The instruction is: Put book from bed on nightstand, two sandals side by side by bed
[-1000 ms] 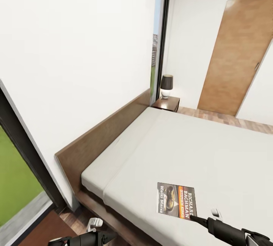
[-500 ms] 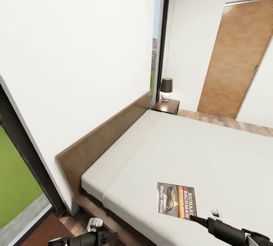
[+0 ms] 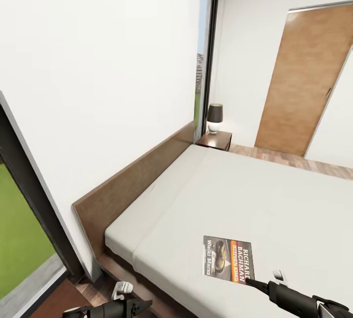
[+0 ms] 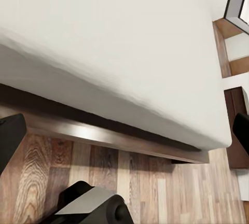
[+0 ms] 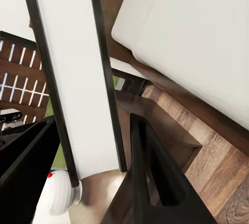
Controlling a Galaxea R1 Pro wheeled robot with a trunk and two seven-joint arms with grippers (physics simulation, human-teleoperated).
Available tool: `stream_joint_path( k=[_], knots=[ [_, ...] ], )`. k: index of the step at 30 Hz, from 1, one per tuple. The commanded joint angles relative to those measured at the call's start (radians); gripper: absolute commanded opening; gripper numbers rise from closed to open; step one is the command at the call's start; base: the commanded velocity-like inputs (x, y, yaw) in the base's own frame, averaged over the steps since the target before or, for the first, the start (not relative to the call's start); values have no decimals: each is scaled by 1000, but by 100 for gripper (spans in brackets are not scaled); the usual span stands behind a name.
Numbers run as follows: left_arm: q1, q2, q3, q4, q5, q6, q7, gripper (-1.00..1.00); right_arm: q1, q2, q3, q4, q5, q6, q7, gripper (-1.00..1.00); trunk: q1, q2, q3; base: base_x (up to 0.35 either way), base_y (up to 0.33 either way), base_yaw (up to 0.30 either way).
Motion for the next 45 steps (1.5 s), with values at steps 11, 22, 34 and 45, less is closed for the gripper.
stream_joint_path(
  k=[11, 22, 34, 45],
  knots=[
    [-1, 0, 2, 0, 4, 10, -4, 100, -1, -1, 7, -2, -11, 10, 5, -100, 0, -1, -1, 0, 0, 52],
    [-1, 0, 2, 0, 4, 10, -4, 100, -1, -1, 7, -2, -10, 10, 2, -100, 0, -1, -1, 0, 0, 281],
    [-1, 0, 2, 0, 4, 10, -3, 100, -1, -1, 7, -1, -10, 10, -1, -100, 0, -1, -1, 0, 0, 292],
    [-1, 0, 2, 0, 4, 10, -4, 100, -1, -1, 7, -2, -10, 10, 0, -100, 0, -1, -1, 0, 0, 292]
  ],
)
